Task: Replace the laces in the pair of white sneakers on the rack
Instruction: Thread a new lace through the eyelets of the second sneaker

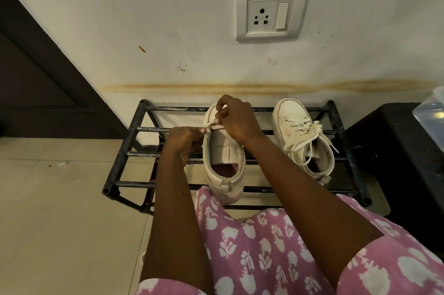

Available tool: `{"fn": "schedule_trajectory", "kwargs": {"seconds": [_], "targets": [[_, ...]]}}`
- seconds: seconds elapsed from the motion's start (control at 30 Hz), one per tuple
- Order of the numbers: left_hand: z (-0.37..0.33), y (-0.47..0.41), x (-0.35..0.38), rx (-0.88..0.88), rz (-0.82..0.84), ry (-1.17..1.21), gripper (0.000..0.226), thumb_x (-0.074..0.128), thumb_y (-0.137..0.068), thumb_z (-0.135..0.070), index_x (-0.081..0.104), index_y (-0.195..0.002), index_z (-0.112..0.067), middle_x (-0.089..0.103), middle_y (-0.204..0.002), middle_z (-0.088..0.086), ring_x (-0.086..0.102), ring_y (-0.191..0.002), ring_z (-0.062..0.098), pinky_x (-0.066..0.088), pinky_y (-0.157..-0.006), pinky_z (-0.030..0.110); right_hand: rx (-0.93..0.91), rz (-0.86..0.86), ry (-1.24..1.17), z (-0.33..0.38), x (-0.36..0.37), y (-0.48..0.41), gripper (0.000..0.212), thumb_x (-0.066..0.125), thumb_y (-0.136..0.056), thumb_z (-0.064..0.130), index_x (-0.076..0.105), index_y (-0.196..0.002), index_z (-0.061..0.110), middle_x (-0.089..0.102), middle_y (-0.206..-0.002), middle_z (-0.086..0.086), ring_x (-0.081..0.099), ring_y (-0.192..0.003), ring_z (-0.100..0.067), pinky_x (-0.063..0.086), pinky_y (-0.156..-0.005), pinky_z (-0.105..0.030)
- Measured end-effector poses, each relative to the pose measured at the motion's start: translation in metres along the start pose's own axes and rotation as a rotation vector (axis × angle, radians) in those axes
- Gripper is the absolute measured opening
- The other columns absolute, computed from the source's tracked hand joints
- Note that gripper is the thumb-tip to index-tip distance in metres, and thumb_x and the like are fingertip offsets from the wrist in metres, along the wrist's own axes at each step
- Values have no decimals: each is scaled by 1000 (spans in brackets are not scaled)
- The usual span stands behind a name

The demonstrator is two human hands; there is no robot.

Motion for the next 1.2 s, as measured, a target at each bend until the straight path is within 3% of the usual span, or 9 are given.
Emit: {"fn": "schedule_trajectory", "kwargs": {"seconds": [0.13,0.27,0.4,0.47,0.57,0.7,0.83,1.03,1.2], "targets": [[-2,4,6,-41,-114,156,26,45,-92,5,53,-70,-6,60,-44,-3,58,-37,4,45,-37,13,207,-324,-52,-15,-22,8,18,49,-82,-5,62,-90,4,65,-91,-9,59,-80,-23,42,-59,-30],[-9,12,19,-41,-251,456,23,34,-98,-6,48,-80,-9,63,-68,6,62,-46,11,49,-45,20,379,-127,15,-27,-23,19,26,74,-77,25,57,-81,6,60,-82,-7,52,-69,-18,28,-44,-23],[-12,14,26,-78,-220,615,31,26,-98,-10,43,-73,-10,52,-67,5,51,-59,15,44,-57,27,428,6,-14,-31,-14,32,41,69,-79,46,57,-81,6,53,-78,-4,53,-74,-19,25,-42,-21],[-11,10,20,-19,-237,381,25,30,-97,-11,45,-78,-10,46,-69,5,44,-60,15,41,-59,26,444,26,-48,-32,-9,37,46,65,-82,48,61,-88,3,60,-90,-11,59,-84,-24,27,-44,-22],[-14,7,2,147,-233,-266,28,51,-94,-26,55,-115,-8,58,-108,10,55,-98,23,47,-88,37,464,7,-57,-30,-3,41,52,64,-83,46,63,-106,-1,65,-108,-16,61,-100,-29,37,-58,-23],[-26,9,-24,197,-144,-1078,31,60,-90,-29,64,-110,-5,60,-125,12,55,-114,26,42,-92,31,491,-45,-67,-24,0,42,47,65,-82,40,62,-110,2,63,-112,-16,60,-103,-30,40,-68,-27],[-28,13,-60,14,-168,-1189,44,59,-91,-29,56,-124,-1,58,-127,15,54,-117,29,43,-96,34,515,-96,-98,-22,4,46,47,67,-81,38,60,-111,2,61,-116,-17,60,-103,-31,41,-68,-28],[-17,23,-100,-197,-690,-1203,29,53,-92,-20,57,-115,-2,44,-132,22,32,-126,42,17,-109,56,523,-108,-174,-23,8,49,47,65,-82,36,60,-111,-1,61,-114,-18,59,-101,-30,41,-67,-27],[-24,15,-67,59,-388,-1220,34,43,-96,-15,57,-127,-10,43,-140,18,36,-131,36,26,-112,48,530,-113,-226,-24,12,49,45,65,-83,33,59,-111,-2,59,-115,-19,60,-97,-28,39,-64,-27]]}}
Point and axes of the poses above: each hand's wrist, its own y-axis away from the middle knuckle, its own x-axis out of the palm, z = x × y, the point moved 2 cm from there along -y, towards the middle knuckle
